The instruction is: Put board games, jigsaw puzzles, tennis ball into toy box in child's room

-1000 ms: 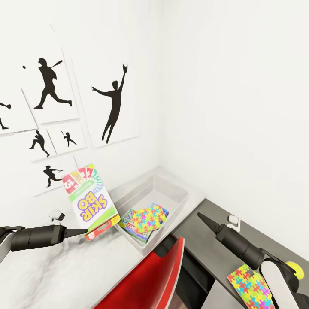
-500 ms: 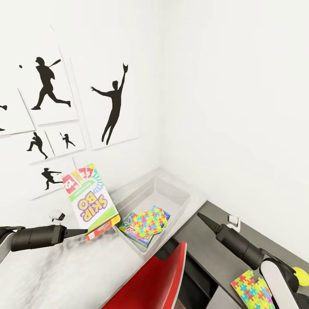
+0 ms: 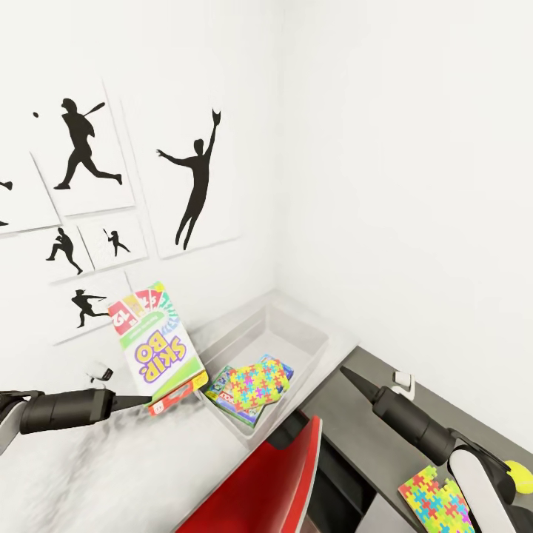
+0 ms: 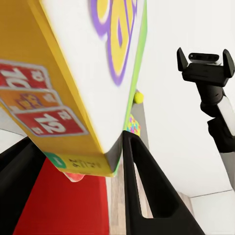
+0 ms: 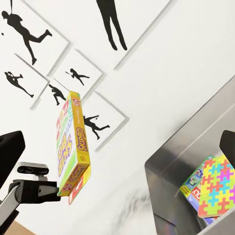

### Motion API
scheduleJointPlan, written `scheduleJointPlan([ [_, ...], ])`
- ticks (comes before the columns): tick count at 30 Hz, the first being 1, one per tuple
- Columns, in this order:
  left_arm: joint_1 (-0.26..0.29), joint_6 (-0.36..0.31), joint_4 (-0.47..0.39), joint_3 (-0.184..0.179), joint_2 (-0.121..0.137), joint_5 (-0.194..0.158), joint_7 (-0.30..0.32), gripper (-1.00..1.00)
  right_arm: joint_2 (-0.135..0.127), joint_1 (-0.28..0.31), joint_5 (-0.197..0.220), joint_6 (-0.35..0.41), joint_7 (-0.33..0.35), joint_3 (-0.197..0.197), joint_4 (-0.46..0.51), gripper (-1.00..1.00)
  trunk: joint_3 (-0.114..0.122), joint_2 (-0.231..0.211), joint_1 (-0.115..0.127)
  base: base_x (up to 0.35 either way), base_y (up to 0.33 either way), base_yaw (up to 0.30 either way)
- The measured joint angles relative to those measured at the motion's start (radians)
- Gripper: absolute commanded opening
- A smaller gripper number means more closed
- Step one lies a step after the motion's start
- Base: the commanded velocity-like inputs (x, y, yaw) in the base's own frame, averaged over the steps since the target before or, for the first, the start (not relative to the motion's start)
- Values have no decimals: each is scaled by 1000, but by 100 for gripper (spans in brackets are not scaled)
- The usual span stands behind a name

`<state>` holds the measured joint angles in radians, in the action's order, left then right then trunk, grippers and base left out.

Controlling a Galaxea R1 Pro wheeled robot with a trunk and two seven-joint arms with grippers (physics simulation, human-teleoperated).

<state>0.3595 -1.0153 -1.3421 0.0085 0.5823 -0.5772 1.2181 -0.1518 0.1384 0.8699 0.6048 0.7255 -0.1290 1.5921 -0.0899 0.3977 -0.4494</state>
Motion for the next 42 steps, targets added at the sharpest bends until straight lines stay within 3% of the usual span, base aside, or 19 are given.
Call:
scheduleJointPlan([
  [2, 0, 0, 0, -3, -1, 0, -1, -100, 0, 0, 0, 0, 0, 0, 0, 100, 0, 0, 0, 0, 0, 0],
  [7, 1, 0, -6, -10, -30, -1, -8, -100, -3, 0, 0, 0, 2, -4, -1, 100, 0, 0, 0, 0, 0, 0],
  [10, 7, -3, -7, -13, -80, 9, -28, -100, -11, -1, 3, 2, 8, -8, -1, 100, 0, 0, 0, 0, 0, 0],
  [12, 50, -12, -8, -15, -113, 34, -56, -100, -13, -5, 3, 1, 30, -11, -1, 100, 0, 0, 0, 0, 0, 0],
  [16, 194, -27, 4, -20, -165, 124, -81, -100, -15, -8, 1, 2, 68, -28, -1, 100, 0, 0, 0, 0, 0, 0],
  [18, 240, -28, 11, -31, -180, 158, -84, -100, -16, -9, 2, 7, 72, -47, -1, 100, 0, 0, 0, 0, 0, 0],
  [20, 305, -28, 34, -73, -195, 207, -86, -100, -17, -9, 3, 11, 75, -72, -2, 100, 0, 0, 0, 0, 0, 0],
  [23, 413, -24, 134, -169, -211, 297, -88, -100, -18, -10, 6, 25, 75, -94, -3, 100, 0, 0, 0, 0, 0, 0],
  [24, 433, -26, 158, -184, -217, 306, -88, -100, -18, -10, 6, 29, 75, -98, -3, 100, 0, 0, 0, 0, 0, 0],
  [27, 536, -24, 299, -234, -263, 384, -89, -100, -18, -10, 6, 52, 75, -125, -3, 100, 0, 0, 0, 0, 0, 0],
  [29, 579, -20, 362, -245, -301, 467, -85, -100, -18, -10, 5, 60, 75, -144, -3, 100, 0, 0, 0, 0, 0, 0],
  [30, 599, -21, 384, -250, -328, 537, -88, -100, -18, -10, 5, 67, 75, -155, -3, 100, 0, 0, 0, 0, 0, 0],
  [31, 617, -13, 404, -254, -388, 703, -94, -100, -18, -9, 4, 94, 74, -165, -3, 100, 0, 0, 0, 0, 0, 0],
  [32, 619, -27, 405, -254, -409, 709, -93, -100, -18, -9, 3, 99, 74, -166, -4, 100, 0, 0, 0, 0, 0, 0],
  [33, 621, -23, 407, -256, -423, 762, -92, -100, -18, -9, 4, 102, 75, -168, -8, 100, 0, 0, 0, 0, 0, 0],
  [35, 622, -23, 408, -277, -432, 785, -91, -100, -18, -9, 4, 103, 76, -172, -18, 100, 0, 0, 0, 0, 0, 0],
  [39, 622, -21, 408, -380, -434, 800, -91, -100, -18, -9, 2, 102, 76, -186, -25, 100, 0, 0, 0, 0, 0, 0],
  [42, 621, -17, 409, -415, -432, 801, -91, -100, -18, -9, 2, 104, 75, -190, -26, 100, 0, 0, 0, 0, 0, 0],
])
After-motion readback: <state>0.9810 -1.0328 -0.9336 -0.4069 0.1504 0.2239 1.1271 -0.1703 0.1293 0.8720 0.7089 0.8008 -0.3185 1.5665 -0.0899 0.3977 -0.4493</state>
